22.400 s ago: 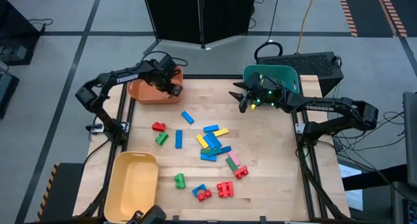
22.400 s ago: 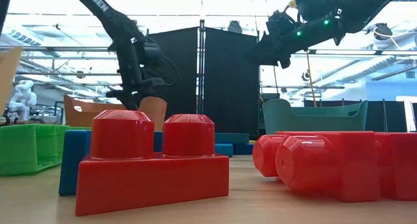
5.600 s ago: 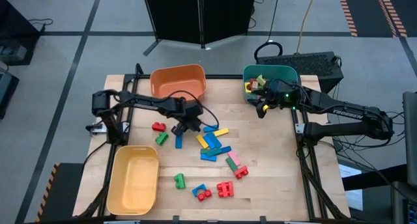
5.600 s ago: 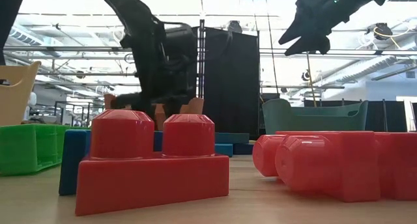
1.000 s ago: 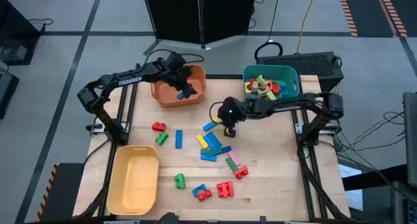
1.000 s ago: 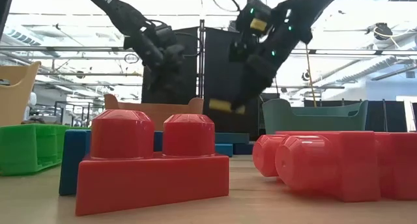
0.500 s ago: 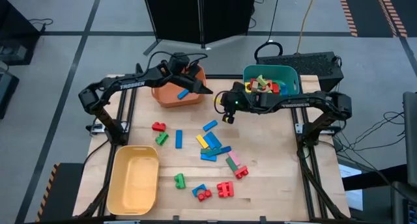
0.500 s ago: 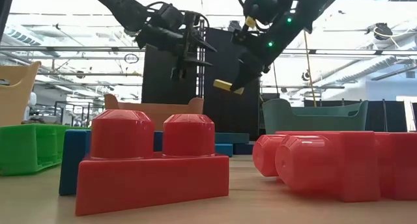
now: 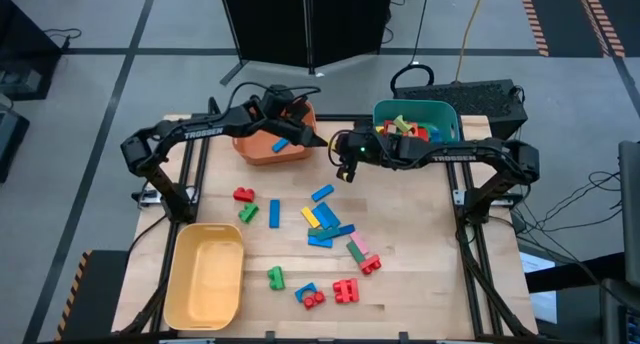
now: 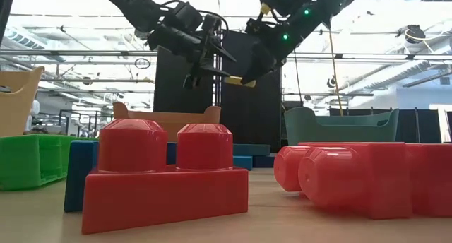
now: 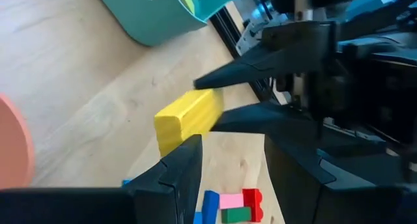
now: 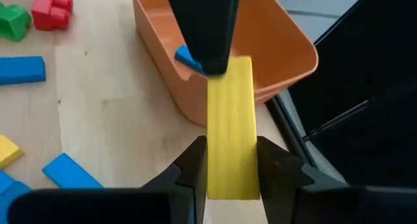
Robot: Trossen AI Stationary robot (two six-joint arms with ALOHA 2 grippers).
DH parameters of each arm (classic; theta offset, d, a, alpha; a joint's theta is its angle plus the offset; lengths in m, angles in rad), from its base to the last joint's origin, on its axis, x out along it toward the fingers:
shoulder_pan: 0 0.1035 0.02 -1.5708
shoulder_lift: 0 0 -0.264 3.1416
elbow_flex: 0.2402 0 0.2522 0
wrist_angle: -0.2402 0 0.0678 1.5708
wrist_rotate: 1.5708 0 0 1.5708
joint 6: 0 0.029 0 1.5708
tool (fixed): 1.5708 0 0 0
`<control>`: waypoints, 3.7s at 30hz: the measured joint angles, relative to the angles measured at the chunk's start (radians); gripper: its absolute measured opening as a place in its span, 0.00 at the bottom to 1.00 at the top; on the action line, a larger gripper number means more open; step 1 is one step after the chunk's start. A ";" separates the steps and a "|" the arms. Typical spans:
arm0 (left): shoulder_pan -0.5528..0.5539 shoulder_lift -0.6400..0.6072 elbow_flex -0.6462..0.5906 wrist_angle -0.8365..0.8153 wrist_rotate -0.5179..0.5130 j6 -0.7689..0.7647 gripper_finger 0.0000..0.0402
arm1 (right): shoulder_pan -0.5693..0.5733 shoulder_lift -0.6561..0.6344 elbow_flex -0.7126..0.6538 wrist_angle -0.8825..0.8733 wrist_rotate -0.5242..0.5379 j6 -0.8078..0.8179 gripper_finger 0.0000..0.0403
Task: Sort blocks by size
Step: Put the yellow rectangular block into the orange bin
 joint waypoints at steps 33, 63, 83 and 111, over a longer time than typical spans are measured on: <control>0.016 0.001 0.000 -0.004 -0.062 -0.001 0.41 | -0.013 -0.001 0.010 0.038 -0.012 0.028 0.23; -0.008 0.002 -0.001 0.044 -0.091 -0.018 0.08 | 0.000 -0.003 0.012 0.062 0.004 0.063 0.29; 0.153 0.002 -0.001 -0.205 -0.152 0.134 0.10 | -0.014 0.035 0.010 -0.113 -0.243 0.112 0.50; 0.182 0.002 -0.001 -0.525 -0.537 0.480 0.33 | 0.037 0.343 0.010 0.020 -0.433 -0.163 0.49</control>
